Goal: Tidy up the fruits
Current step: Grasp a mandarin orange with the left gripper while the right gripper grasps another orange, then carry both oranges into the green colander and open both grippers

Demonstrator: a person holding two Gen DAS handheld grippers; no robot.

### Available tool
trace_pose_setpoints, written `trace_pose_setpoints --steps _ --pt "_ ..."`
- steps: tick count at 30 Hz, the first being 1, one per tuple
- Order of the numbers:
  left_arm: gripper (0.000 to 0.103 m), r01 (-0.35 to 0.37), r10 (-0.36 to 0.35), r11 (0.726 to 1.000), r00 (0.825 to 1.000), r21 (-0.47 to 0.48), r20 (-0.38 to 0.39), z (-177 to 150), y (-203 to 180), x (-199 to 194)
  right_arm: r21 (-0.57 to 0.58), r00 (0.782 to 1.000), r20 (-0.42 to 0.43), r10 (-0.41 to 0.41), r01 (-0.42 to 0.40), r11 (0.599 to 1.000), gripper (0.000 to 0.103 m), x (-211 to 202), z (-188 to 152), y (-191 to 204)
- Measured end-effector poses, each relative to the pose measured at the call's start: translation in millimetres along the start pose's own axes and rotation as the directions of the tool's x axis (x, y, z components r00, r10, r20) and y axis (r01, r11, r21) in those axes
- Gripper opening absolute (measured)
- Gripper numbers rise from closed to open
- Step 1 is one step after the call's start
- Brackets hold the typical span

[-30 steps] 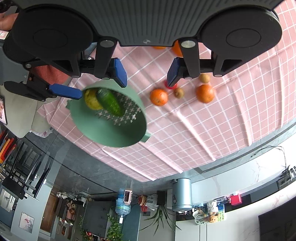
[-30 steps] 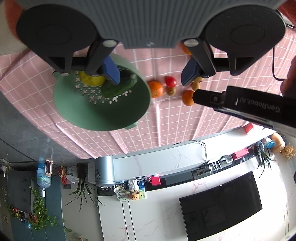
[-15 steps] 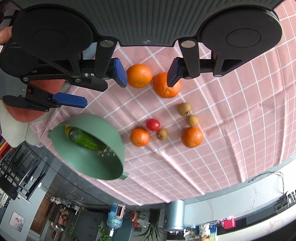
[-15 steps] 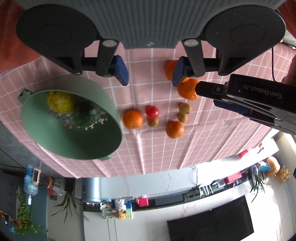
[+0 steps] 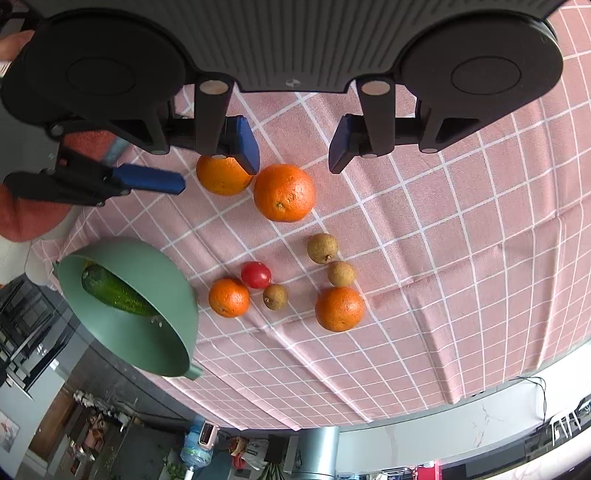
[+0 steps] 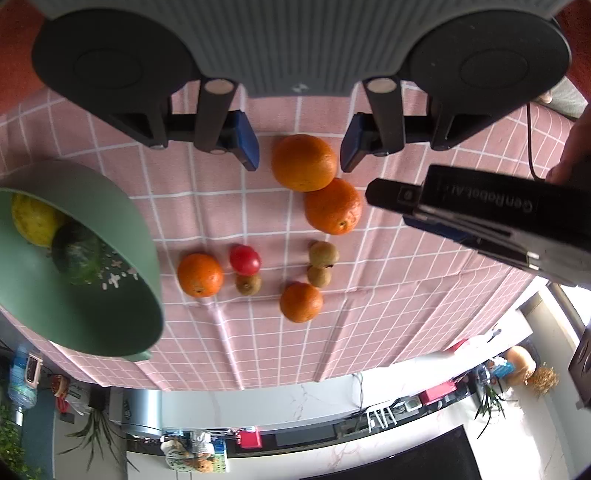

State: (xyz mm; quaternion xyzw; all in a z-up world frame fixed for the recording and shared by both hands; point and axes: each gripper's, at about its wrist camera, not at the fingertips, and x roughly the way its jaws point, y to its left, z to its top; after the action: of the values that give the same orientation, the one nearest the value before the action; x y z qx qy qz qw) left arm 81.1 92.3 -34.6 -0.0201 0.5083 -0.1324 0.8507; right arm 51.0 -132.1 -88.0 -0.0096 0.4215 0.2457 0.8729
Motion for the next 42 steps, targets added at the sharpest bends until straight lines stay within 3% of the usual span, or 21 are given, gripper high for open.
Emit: trace_pose_setpoints --steps 8,15,19,27,32,36,42 --pt "0.05 0.027 -0.027 1.0 1.0 0.016 -0.006 0.6 -2.5 9.3 0.015 0.999 -0.043 -0.009 0.01 1.0 0.046 17.3 2.8 3.7" --pt "0.053 0.032 -0.032 0.999 0.999 0.004 -0.006 3.3 -2.3 16.8 0.017 0.999 -0.051 -0.017 0.018 1.0 0.04 21.0 3.7 2.4" --pt "0.057 0.031 -0.031 0.999 1.0 -0.016 0.003 6.7 -2.0 23.0 0.015 0.994 -0.058 -0.088 0.089 0.996 0.04 15.5 3.2 -0.9" --pt "0.064 0.001 -0.001 1.0 1.0 0.001 -0.006 14.8 -13.0 35.6 0.07 0.989 -0.074 -0.127 0.132 0.989 0.04 11.3 3.2 -13.7" --pt "0.064 -0.041 0.041 0.999 0.999 0.012 -0.012 16.9 -18.3 43.3 0.078 0.99 -0.07 -0.122 0.127 0.989 0.04 10.9 2.3 -14.6" --pt "0.053 -0.053 0.053 0.999 0.998 -0.008 -0.016 15.0 -17.3 47.4 0.08 0.991 -0.065 -0.118 0.123 0.989 0.04 10.5 1.5 -15.5" --pt "0.051 -0.075 0.075 0.997 0.997 -0.009 0.006 11.0 -22.0 45.1 0.093 0.992 -0.064 -0.112 0.118 0.989 0.04 9.3 1.1 -17.1"
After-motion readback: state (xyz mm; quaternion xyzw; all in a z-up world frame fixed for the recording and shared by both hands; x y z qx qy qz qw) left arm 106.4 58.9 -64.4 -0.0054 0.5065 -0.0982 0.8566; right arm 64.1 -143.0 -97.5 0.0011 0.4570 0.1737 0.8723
